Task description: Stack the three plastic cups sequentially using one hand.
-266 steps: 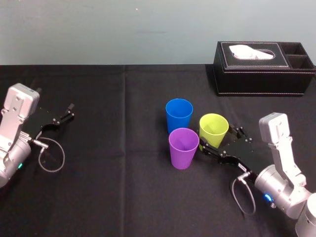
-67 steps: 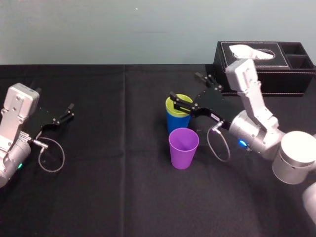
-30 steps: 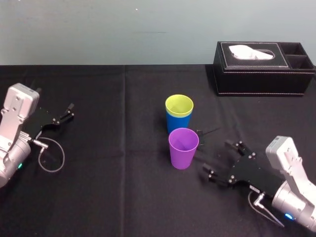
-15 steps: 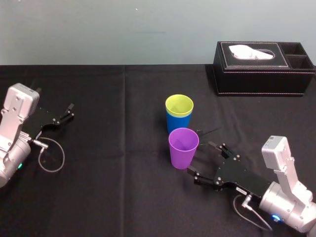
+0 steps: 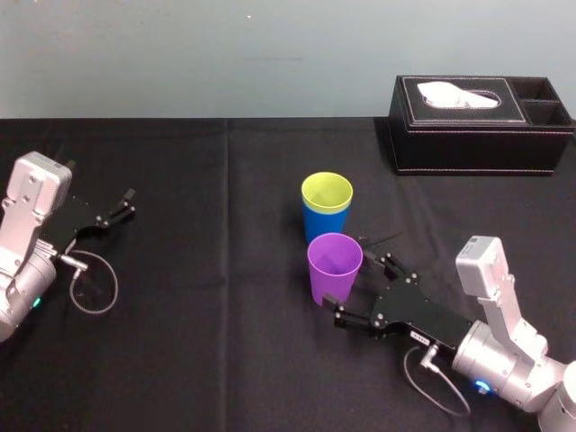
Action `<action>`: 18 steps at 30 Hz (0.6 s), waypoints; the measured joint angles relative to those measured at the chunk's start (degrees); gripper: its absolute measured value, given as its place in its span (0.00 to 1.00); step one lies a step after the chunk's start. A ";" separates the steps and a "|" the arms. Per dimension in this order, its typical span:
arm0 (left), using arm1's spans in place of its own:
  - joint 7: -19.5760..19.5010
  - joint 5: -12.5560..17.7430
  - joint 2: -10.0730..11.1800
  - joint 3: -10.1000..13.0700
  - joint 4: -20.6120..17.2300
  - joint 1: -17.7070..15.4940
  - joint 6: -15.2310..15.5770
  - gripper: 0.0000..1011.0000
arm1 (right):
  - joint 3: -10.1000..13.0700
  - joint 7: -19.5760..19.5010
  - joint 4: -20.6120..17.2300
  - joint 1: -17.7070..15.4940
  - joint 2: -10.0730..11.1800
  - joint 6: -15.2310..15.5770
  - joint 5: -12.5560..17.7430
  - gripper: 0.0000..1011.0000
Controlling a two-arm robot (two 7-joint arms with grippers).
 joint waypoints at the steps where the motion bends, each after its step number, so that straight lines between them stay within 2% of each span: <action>1: 0.00 0.00 0.00 0.00 0.00 0.00 0.00 1.00 | -0.08 -0.05 0.02 0.11 -0.05 0.01 0.01 0.99; 18: 0.00 0.00 0.00 0.00 0.00 0.00 0.00 1.00 | -1.17 -2.02 1.76 2.51 -1.83 1.09 0.08 0.99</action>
